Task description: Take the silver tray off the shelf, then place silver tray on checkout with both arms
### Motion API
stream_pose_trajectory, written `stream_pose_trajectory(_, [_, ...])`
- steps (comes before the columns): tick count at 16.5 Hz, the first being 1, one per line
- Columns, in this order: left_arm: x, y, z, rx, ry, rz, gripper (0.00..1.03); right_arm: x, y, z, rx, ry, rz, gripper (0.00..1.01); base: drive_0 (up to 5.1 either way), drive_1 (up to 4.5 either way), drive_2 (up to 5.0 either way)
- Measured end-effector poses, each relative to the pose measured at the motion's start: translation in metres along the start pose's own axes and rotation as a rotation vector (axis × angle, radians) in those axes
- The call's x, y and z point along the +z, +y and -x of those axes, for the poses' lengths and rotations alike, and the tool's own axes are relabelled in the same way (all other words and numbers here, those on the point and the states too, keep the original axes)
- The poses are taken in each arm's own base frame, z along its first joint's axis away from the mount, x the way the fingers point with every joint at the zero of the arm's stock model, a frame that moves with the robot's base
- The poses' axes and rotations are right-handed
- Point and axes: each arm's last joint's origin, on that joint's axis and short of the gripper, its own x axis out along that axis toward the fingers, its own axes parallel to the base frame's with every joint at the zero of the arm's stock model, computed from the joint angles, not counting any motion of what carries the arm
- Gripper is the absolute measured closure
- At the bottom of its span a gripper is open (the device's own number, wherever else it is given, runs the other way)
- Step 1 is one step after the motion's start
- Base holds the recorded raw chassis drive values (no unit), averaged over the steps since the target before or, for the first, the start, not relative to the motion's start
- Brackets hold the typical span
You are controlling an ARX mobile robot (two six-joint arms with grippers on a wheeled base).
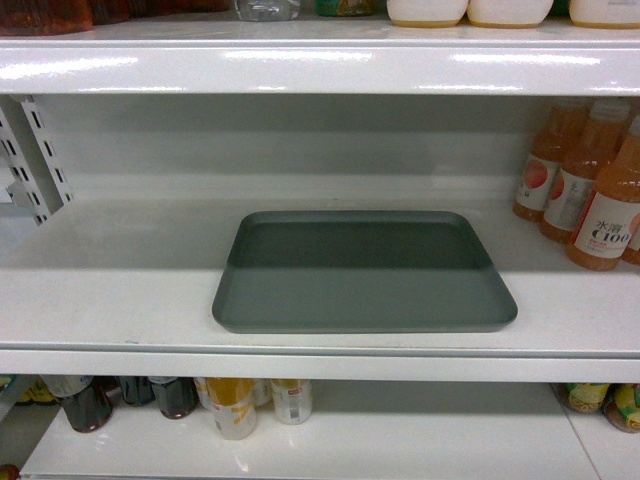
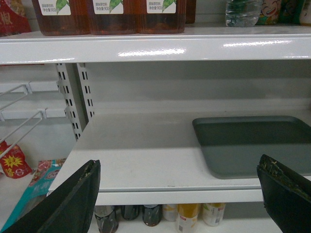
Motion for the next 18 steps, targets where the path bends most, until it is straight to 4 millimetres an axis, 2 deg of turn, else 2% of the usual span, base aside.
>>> stream_pose_trajectory(18, [0.0000,0.0000,0.0000,0.000,0.000,0.000,0.05,0.0000,0.0000,0.0000,0.000,0.000,0.000,0.03,0.0,0.00,0.0])
